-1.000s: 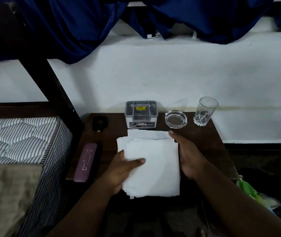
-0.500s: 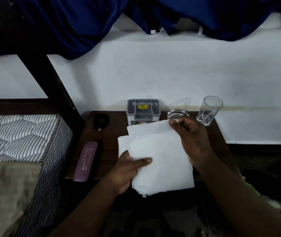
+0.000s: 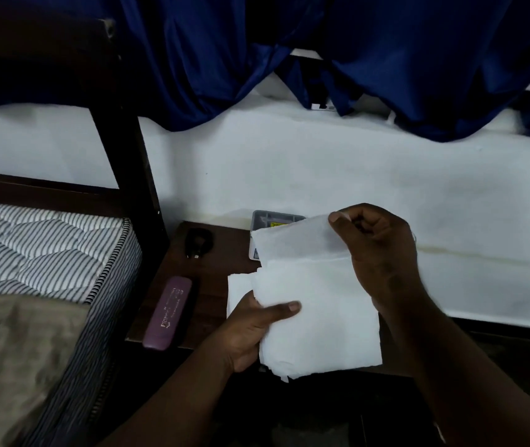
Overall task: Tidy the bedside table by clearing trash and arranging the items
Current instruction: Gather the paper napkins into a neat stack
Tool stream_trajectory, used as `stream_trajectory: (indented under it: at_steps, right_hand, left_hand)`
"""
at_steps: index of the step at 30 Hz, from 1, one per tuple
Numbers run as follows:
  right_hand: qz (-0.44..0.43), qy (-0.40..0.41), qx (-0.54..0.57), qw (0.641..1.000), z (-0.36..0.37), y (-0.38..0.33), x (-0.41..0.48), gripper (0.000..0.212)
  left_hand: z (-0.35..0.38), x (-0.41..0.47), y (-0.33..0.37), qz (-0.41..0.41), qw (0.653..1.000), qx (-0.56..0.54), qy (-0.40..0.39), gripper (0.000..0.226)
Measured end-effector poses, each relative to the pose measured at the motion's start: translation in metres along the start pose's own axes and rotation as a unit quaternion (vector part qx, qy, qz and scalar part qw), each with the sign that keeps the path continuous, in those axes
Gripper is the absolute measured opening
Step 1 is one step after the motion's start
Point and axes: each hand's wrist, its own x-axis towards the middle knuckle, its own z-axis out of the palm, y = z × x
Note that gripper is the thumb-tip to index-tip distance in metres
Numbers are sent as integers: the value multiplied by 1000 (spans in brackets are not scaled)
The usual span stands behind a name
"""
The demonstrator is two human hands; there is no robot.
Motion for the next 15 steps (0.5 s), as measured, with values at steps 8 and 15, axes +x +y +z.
stream_trajectory:
  at_steps: [8, 15]
  right_hand:
    - [-77, 69, -108, 989, -3, -41, 17, 18]
    - [-112, 174, -104, 973, -25, -88, 37, 16]
  left_hand:
    - [-3, -6, 6, 10, 1000, 19, -5, 43]
    - [-12, -6, 7, 22, 999, 0, 23, 42]
